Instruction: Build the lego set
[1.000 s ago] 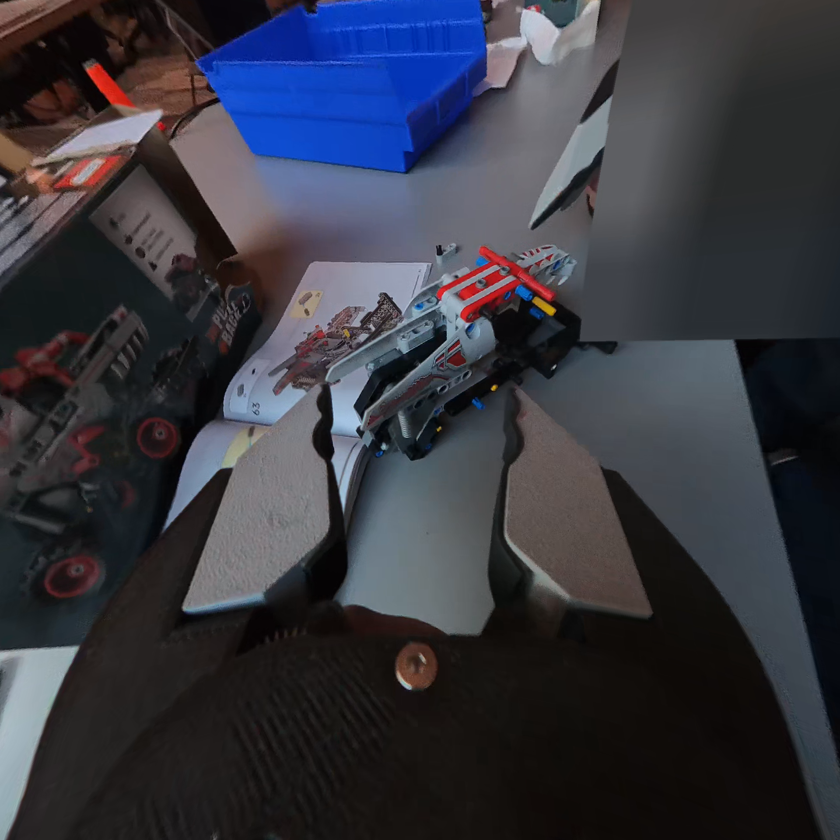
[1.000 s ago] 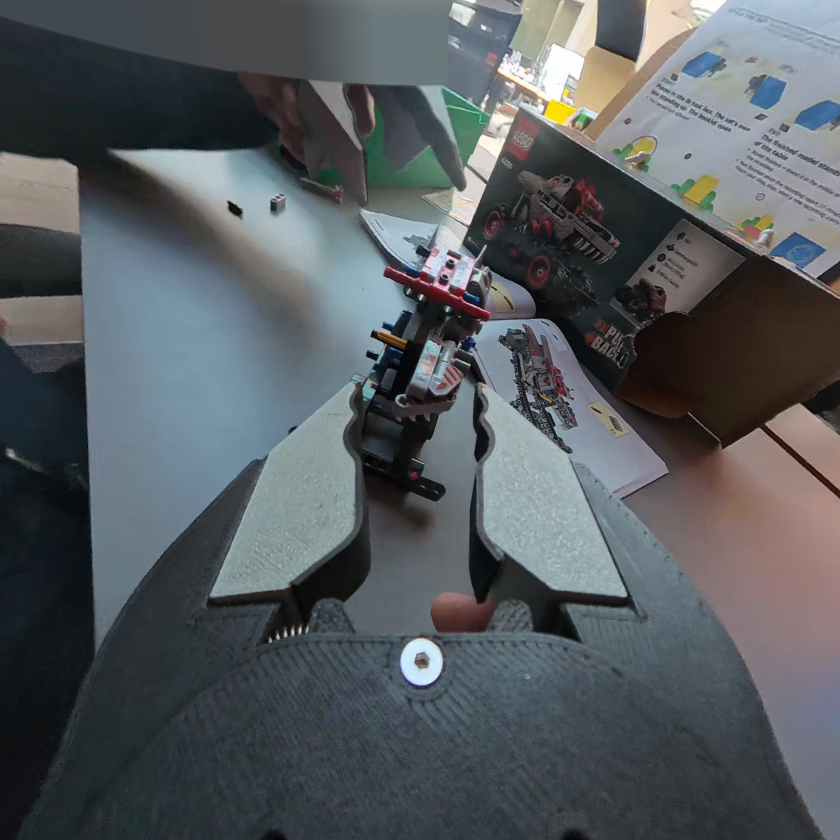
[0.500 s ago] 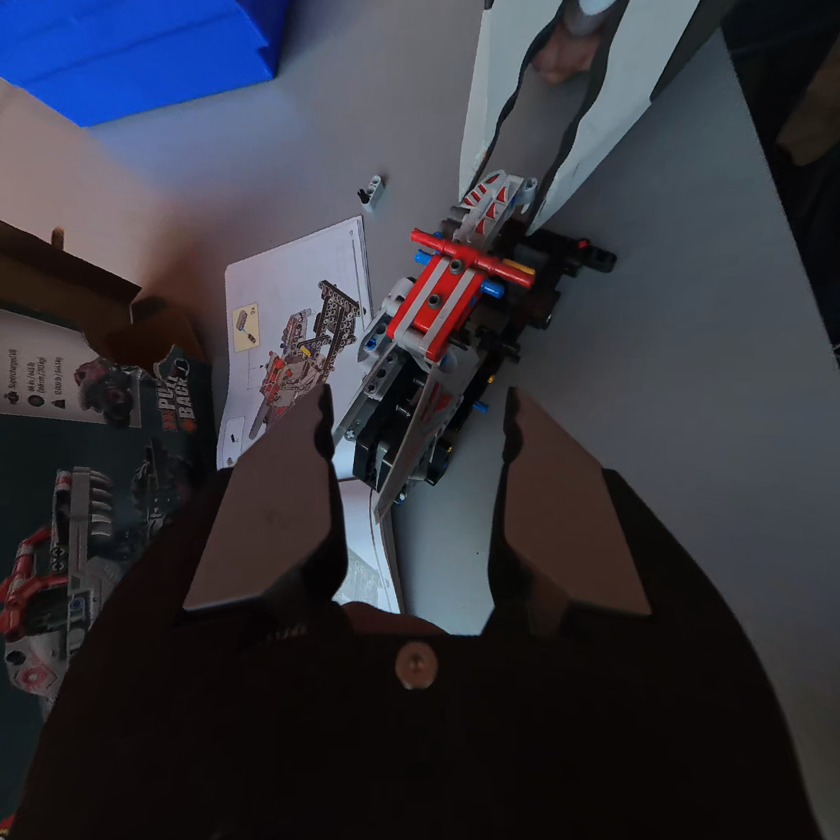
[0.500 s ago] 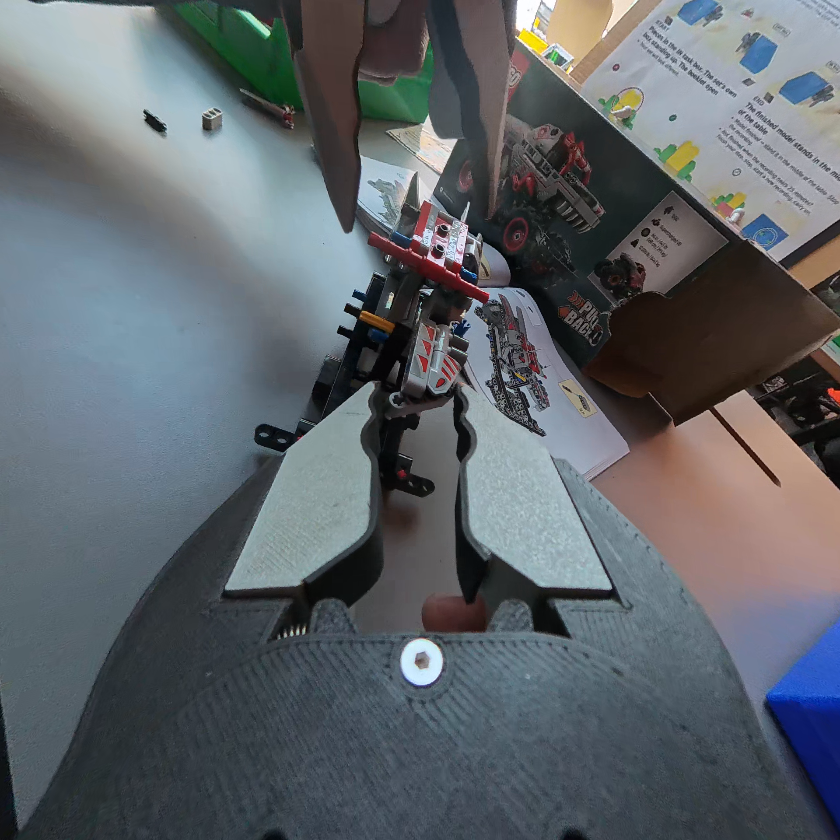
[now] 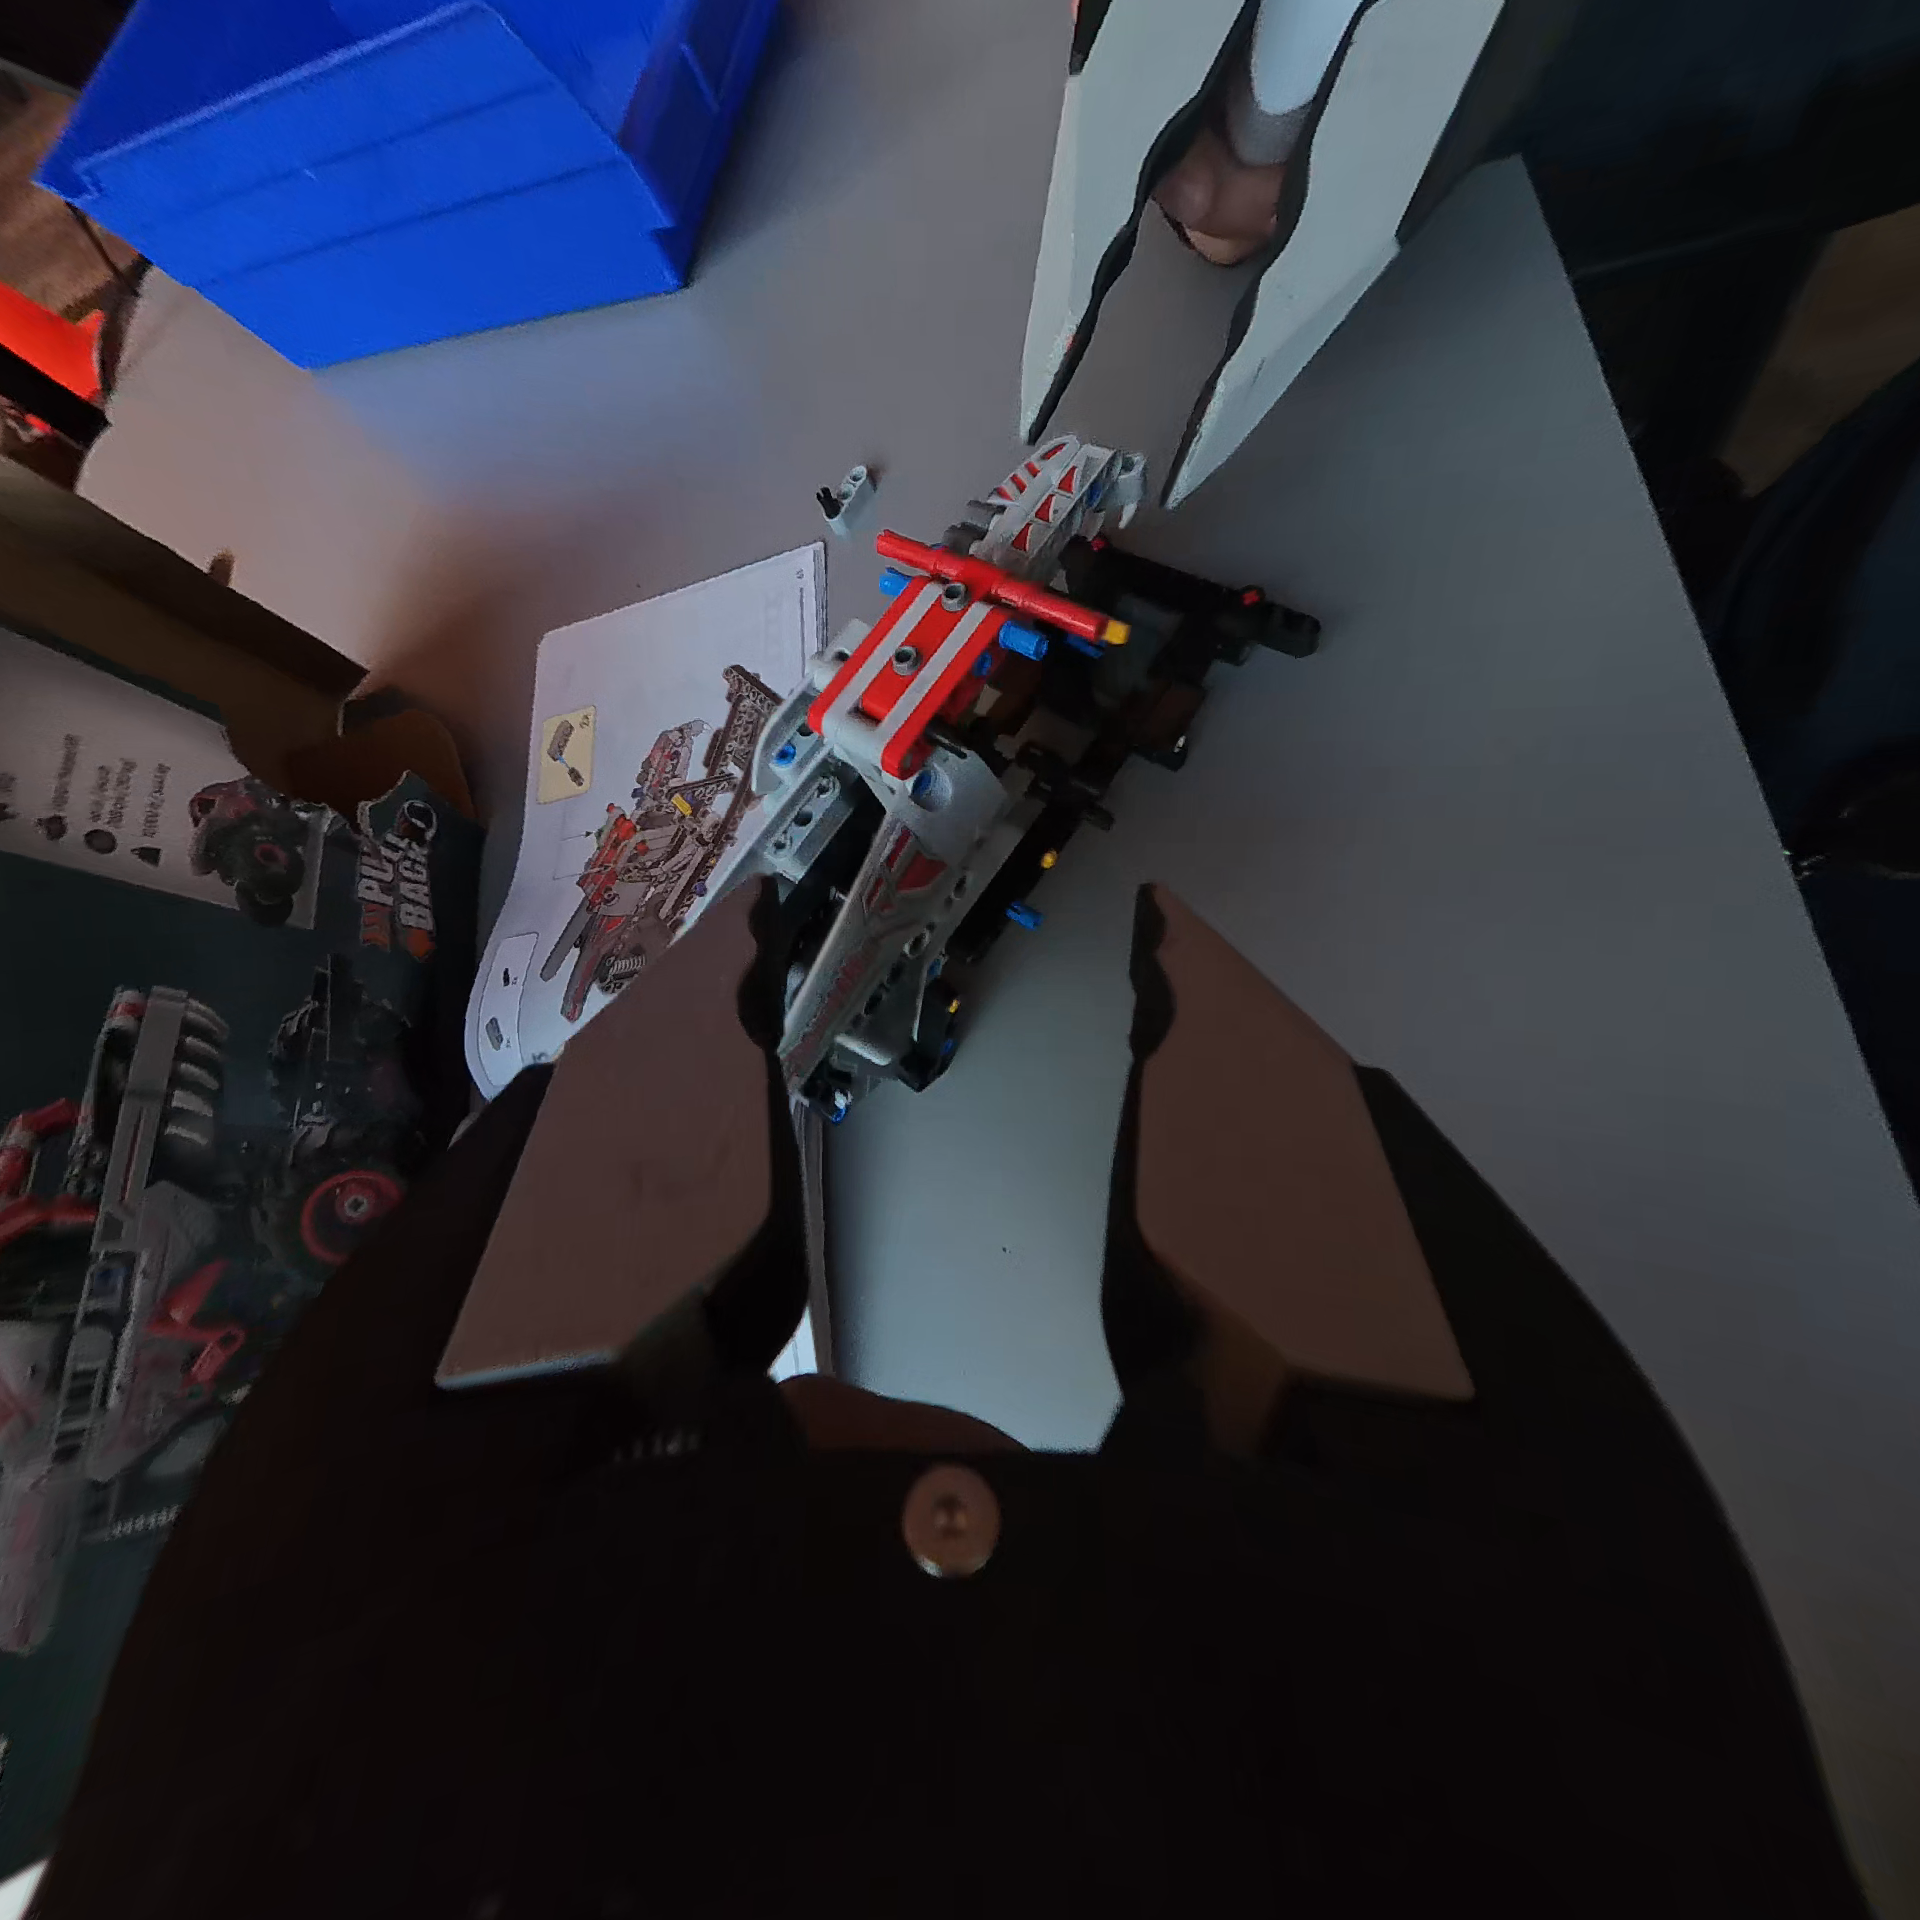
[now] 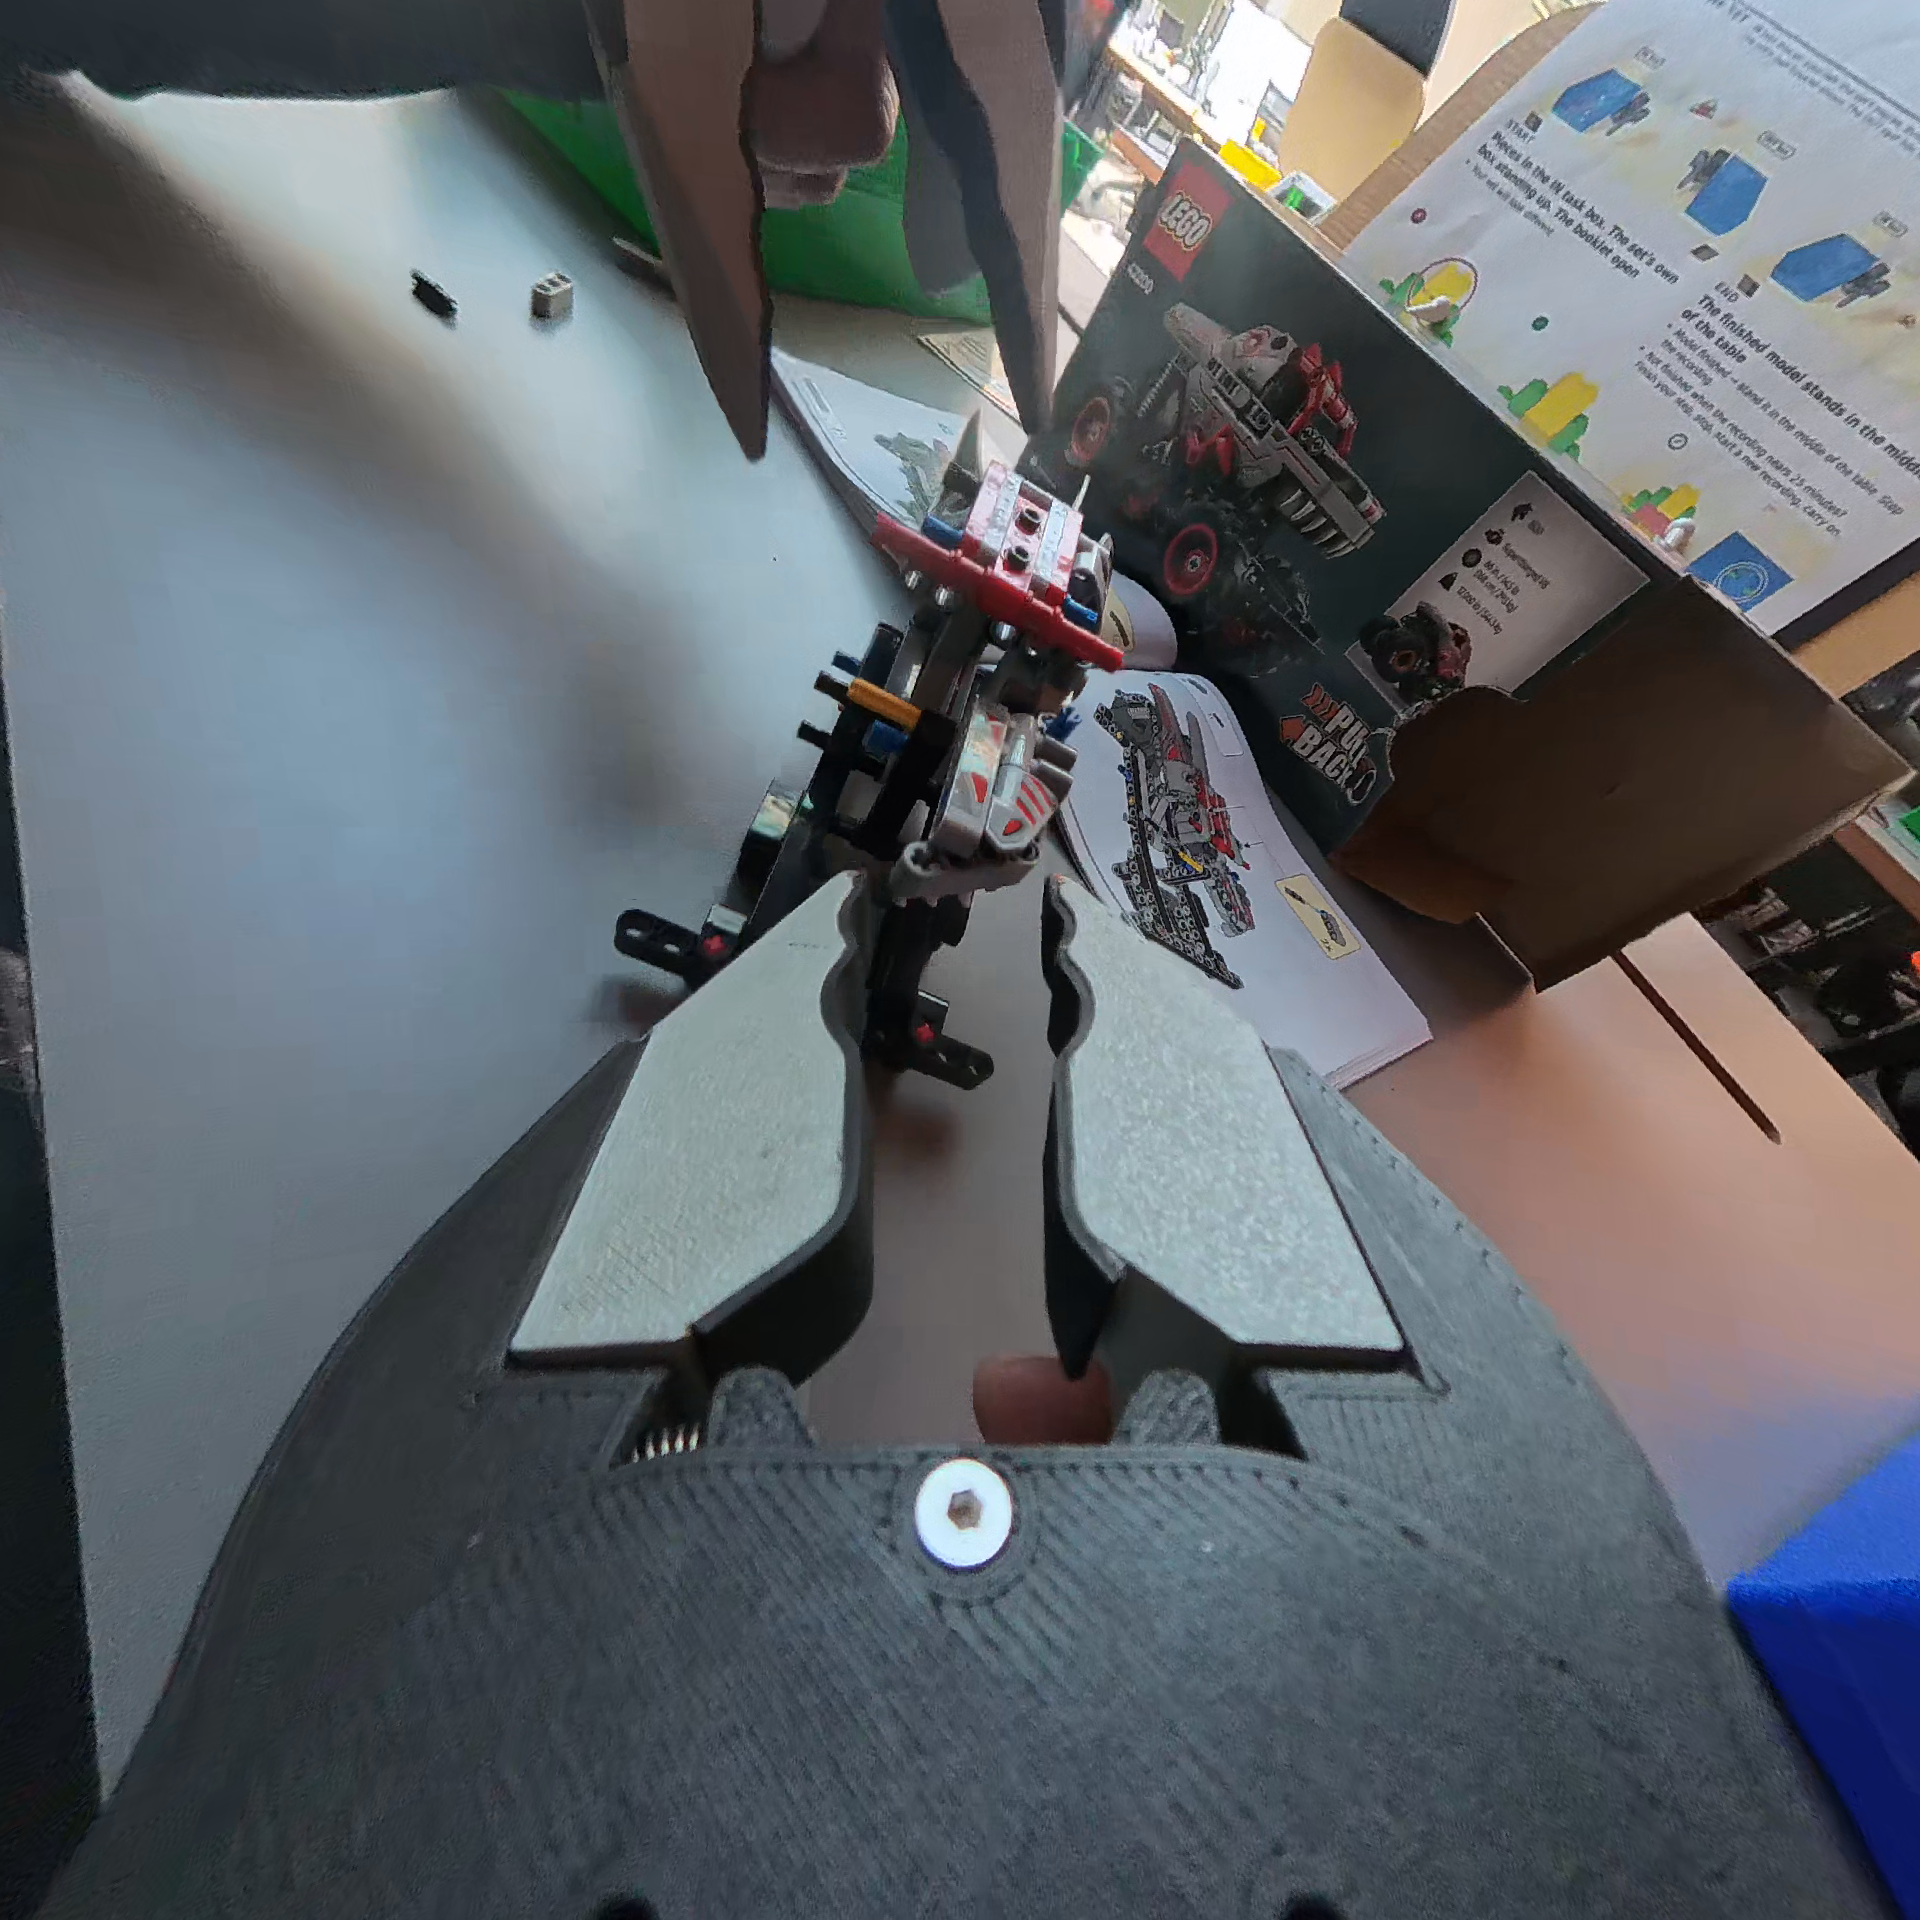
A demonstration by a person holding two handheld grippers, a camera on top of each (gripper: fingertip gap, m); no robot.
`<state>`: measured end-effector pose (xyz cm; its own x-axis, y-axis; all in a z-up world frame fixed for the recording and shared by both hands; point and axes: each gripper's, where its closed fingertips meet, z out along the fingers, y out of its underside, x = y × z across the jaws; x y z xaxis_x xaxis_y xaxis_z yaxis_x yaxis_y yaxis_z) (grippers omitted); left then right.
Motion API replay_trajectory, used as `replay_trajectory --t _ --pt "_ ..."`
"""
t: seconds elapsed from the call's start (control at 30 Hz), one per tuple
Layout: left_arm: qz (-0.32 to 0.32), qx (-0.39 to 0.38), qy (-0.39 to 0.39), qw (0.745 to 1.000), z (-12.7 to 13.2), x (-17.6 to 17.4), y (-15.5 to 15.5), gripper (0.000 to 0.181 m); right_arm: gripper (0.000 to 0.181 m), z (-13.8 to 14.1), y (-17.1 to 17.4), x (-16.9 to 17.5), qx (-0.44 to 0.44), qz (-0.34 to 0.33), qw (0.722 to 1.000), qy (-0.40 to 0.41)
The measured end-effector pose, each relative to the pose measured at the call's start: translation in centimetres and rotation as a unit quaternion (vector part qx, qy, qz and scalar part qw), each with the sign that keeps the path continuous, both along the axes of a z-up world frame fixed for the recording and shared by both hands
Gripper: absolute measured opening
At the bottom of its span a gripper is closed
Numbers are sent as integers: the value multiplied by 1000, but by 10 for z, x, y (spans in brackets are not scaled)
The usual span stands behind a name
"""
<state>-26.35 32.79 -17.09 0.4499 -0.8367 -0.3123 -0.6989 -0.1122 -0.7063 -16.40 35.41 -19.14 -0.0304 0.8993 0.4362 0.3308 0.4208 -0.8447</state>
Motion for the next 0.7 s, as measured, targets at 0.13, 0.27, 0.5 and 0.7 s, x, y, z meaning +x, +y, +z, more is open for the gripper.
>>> replay_trajectory --t 0.13,0.27,0.5,0.7 --pt "25 50 -30 998 9 -8 -14 64 30 0 11 13 12 -14 1000 1" --pt "53 72 -84 992 16 -12 -13 58 27 9 16 18 -34 -6 999 27" --pt "116 66 -73 988 1 -26 5 53 24 13 31 22 -77 -32 996 40" --pt "131 40 -67 988 -8 -18 7 54 12 11 30 22 -75 -28 996 33"
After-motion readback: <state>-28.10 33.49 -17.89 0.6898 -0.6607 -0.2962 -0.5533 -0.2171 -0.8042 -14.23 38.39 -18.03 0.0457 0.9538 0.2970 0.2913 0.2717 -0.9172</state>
